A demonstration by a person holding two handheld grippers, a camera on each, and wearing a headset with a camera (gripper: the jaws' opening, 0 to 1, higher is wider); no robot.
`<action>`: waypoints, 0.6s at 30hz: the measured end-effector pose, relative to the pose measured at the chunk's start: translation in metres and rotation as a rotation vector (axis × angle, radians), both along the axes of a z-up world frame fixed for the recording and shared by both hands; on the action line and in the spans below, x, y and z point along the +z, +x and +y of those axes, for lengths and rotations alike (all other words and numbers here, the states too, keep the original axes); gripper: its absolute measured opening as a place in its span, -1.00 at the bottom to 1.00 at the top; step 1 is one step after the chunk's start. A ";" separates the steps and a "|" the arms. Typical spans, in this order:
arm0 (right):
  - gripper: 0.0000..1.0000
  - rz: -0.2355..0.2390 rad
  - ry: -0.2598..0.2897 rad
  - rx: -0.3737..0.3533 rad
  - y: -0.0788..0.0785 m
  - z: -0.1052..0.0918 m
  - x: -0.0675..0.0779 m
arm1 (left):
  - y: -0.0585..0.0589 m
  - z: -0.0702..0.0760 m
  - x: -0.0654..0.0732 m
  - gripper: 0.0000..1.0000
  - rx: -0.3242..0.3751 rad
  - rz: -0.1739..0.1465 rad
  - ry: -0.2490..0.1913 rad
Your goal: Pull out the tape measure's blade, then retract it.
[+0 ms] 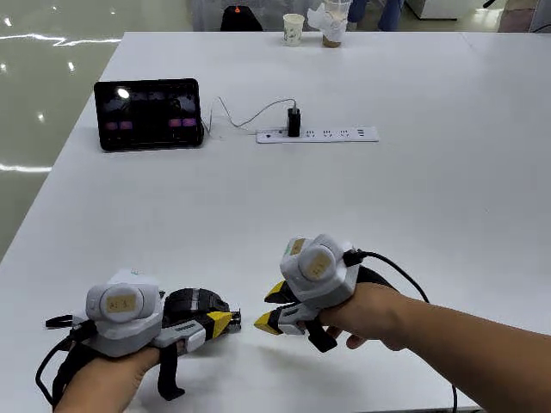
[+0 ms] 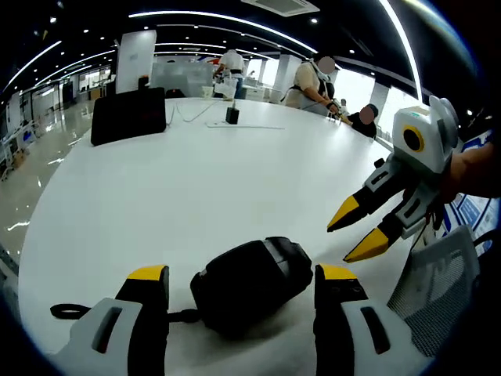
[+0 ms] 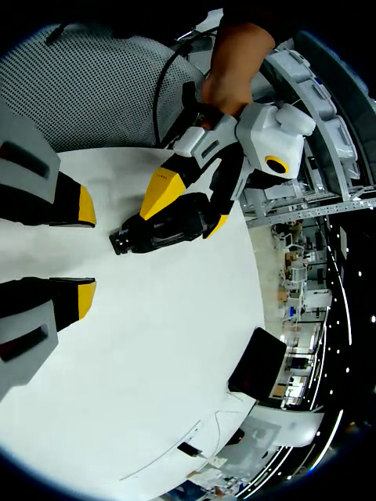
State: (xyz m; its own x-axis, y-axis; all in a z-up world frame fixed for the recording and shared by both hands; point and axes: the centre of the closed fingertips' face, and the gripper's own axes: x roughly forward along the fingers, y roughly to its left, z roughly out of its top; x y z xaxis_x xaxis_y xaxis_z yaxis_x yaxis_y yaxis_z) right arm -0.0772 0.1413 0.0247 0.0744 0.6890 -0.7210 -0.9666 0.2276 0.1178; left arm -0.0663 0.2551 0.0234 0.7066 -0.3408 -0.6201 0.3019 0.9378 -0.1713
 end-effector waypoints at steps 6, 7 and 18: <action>-0.50 -0.016 0.030 -0.046 0.006 -0.023 0.011 | -0.005 0.000 0.006 0.66 -0.050 0.014 -0.044; -0.48 -0.019 0.033 -0.053 0.007 -0.027 0.014 | -0.005 0.001 0.007 0.73 -0.056 0.013 -0.045; -0.37 -0.041 0.047 -0.151 0.023 -0.088 0.024 | -0.011 0.008 0.029 0.98 -0.142 -0.010 -0.097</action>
